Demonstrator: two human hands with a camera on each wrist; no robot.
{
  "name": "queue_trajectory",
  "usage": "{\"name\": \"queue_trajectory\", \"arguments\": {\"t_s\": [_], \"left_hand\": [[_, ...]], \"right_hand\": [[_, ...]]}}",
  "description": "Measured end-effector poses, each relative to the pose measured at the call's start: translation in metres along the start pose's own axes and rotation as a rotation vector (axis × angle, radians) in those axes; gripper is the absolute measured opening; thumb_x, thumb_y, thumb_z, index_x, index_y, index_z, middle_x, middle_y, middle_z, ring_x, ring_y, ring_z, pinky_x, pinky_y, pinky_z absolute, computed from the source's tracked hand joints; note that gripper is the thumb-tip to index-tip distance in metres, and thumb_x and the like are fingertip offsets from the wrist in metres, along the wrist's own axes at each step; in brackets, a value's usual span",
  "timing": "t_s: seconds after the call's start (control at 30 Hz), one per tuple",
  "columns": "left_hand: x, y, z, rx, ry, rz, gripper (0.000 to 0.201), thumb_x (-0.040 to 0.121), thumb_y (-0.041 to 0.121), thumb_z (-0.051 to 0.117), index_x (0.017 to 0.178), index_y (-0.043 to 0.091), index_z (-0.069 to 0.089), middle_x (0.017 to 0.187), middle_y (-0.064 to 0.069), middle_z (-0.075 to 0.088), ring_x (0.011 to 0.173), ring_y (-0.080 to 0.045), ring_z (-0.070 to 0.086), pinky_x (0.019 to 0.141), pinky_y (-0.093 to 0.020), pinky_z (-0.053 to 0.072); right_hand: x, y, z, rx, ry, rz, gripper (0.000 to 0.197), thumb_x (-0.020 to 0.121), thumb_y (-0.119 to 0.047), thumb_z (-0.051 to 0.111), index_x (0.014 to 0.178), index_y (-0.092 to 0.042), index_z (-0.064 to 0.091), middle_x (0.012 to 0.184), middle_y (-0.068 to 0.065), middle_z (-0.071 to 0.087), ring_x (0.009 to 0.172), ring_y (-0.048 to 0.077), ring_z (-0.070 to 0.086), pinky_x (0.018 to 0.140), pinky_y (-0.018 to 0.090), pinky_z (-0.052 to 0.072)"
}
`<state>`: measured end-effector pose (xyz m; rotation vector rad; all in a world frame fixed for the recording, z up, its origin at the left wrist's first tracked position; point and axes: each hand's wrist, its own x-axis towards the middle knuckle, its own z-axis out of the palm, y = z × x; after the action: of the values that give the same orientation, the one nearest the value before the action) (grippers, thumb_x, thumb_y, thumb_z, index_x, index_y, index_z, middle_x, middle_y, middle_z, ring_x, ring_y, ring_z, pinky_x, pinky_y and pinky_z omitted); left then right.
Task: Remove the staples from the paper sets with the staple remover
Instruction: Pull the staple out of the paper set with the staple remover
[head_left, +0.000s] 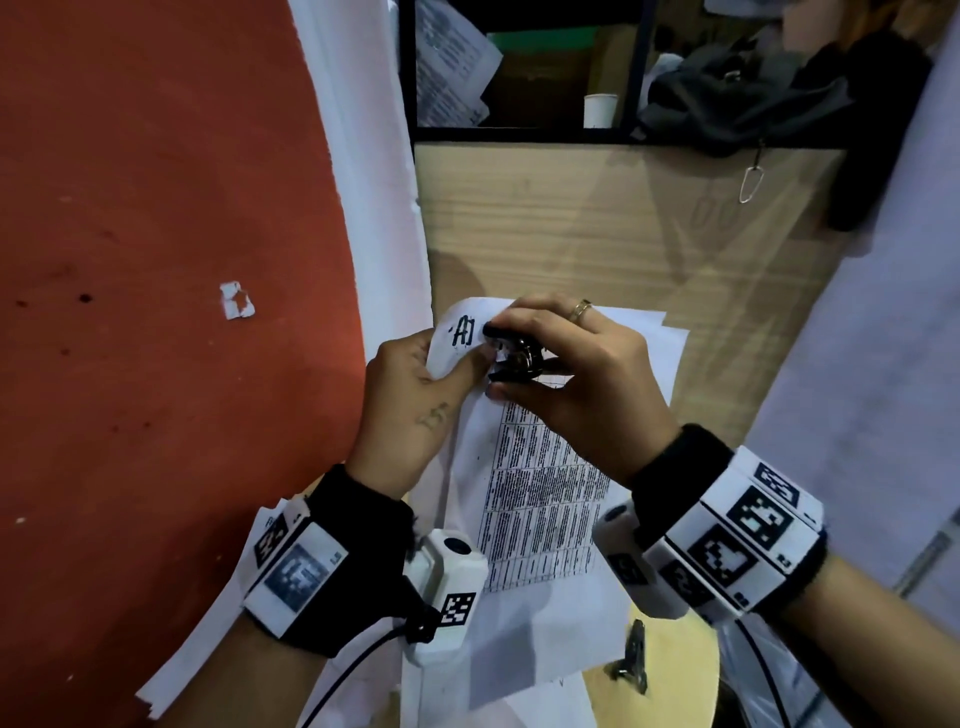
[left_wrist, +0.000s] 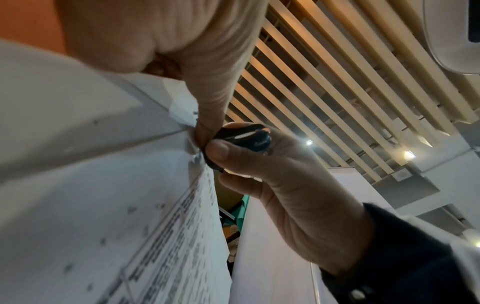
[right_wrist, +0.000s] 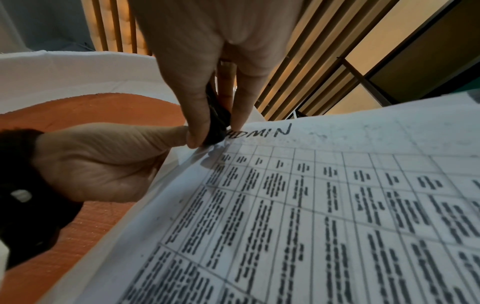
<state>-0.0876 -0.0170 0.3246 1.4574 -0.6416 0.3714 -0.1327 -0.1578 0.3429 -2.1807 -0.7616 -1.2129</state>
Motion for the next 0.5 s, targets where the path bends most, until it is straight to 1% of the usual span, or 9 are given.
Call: {"name": "queue_trajectory", "arguments": {"t_s": [0.1, 0.13, 0.2, 0.23, 0.27, 0.33, 0.37, 0.4, 0.5], "left_hand": [[-0.0006, -0.0005, 0.0003, -0.017, -0.009, -0.011, 0.026, 0.071, 0.044, 0.071, 0.082, 0.02, 0.071, 0.087, -0.012, 0.073, 0.078, -0.021, 0.065, 0.077, -0.053, 0.053], [-0.0004, -0.0002, 0.0004, -0.021, -0.016, -0.016, 0.023, 0.072, 0.04, 0.072, 0.081, 0.02, 0.071, 0.087, -0.013, 0.073, 0.079, -0.023, 0.065, 0.077, -0.053, 0.053], [0.0002, 0.0005, 0.0004, -0.036, -0.041, -0.029, 0.009, 0.08, 0.025, 0.073, 0.079, 0.016, 0.071, 0.087, -0.016, 0.072, 0.079, -0.024, 0.065, 0.077, -0.052, 0.053], [0.0006, 0.0008, 0.0003, -0.048, -0.057, -0.037, 0.005, 0.082, 0.019, 0.07, 0.08, 0.015, 0.071, 0.086, -0.015, 0.073, 0.079, -0.023, 0.065, 0.076, -0.049, 0.054], [0.0006, 0.0012, 0.0001, -0.064, -0.075, -0.048, 0.004, 0.083, 0.016, 0.067, 0.081, 0.016, 0.07, 0.084, -0.01, 0.074, 0.078, -0.021, 0.065, 0.074, -0.043, 0.055], [0.0004, 0.002, 0.0, -0.12, -0.112, -0.08, 0.009, 0.082, 0.013, 0.064, 0.08, 0.019, 0.07, 0.077, 0.0, 0.074, 0.076, -0.015, 0.065, 0.07, -0.031, 0.054], [0.0006, 0.0017, -0.0002, -0.145, -0.123, -0.099, 0.01, 0.082, 0.012, 0.064, 0.08, 0.019, 0.07, 0.076, 0.002, 0.073, 0.075, -0.014, 0.065, 0.068, -0.028, 0.054], [0.001, 0.001, -0.0005, -0.165, -0.128, -0.114, 0.01, 0.082, 0.01, 0.063, 0.081, 0.018, 0.069, 0.076, 0.002, 0.073, 0.075, -0.015, 0.065, 0.068, -0.027, 0.053], [0.002, 0.0001, -0.0019, -0.195, -0.138, -0.138, 0.008, 0.082, 0.008, 0.063, 0.083, 0.013, 0.069, 0.079, -0.003, 0.072, 0.077, -0.018, 0.064, 0.069, -0.029, 0.052]], "right_hand": [[-0.0013, 0.0014, 0.0005, -0.013, 0.004, -0.005, 0.035, 0.068, -0.013, 0.075, 0.1, -0.001, 0.068, 0.101, 0.009, 0.064, 0.083, 0.016, 0.059, 0.065, 0.037, 0.057], [-0.0016, 0.0018, 0.0004, -0.017, 0.006, -0.004, 0.035, 0.068, -0.014, 0.075, 0.1, -0.001, 0.068, 0.101, 0.008, 0.064, 0.082, 0.017, 0.06, 0.065, 0.037, 0.057], [-0.0017, 0.0028, -0.0001, -0.026, 0.009, -0.005, 0.035, 0.068, -0.015, 0.075, 0.099, -0.002, 0.068, 0.099, 0.008, 0.065, 0.082, 0.016, 0.06, 0.065, 0.035, 0.057], [-0.0014, 0.0032, -0.0006, -0.029, 0.008, -0.007, 0.035, 0.068, -0.016, 0.076, 0.099, -0.002, 0.068, 0.098, 0.008, 0.065, 0.082, 0.014, 0.059, 0.066, 0.034, 0.056], [-0.0012, 0.0039, -0.0009, -0.032, 0.006, -0.009, 0.035, 0.068, -0.017, 0.076, 0.098, -0.002, 0.068, 0.097, 0.008, 0.065, 0.082, 0.013, 0.058, 0.067, 0.034, 0.056], [-0.0009, 0.0056, -0.0011, -0.043, 0.002, -0.014, 0.034, 0.068, -0.018, 0.076, 0.097, -0.001, 0.069, 0.095, 0.008, 0.066, 0.083, 0.011, 0.057, 0.069, 0.033, 0.054], [-0.0007, 0.0064, -0.0011, -0.049, -0.003, -0.016, 0.034, 0.068, -0.019, 0.077, 0.096, -0.001, 0.069, 0.094, 0.008, 0.066, 0.083, 0.012, 0.058, 0.07, 0.033, 0.053], [-0.0004, 0.0069, -0.0008, -0.056, -0.011, -0.017, 0.034, 0.068, -0.02, 0.077, 0.095, -0.002, 0.069, 0.094, 0.008, 0.066, 0.083, 0.013, 0.059, 0.07, 0.033, 0.053], [0.0012, 0.0081, -0.0011, -0.082, -0.036, -0.033, 0.032, 0.068, -0.02, 0.076, 0.094, -0.002, 0.069, 0.092, 0.007, 0.067, 0.08, 0.02, 0.063, 0.069, 0.037, 0.053]]}}
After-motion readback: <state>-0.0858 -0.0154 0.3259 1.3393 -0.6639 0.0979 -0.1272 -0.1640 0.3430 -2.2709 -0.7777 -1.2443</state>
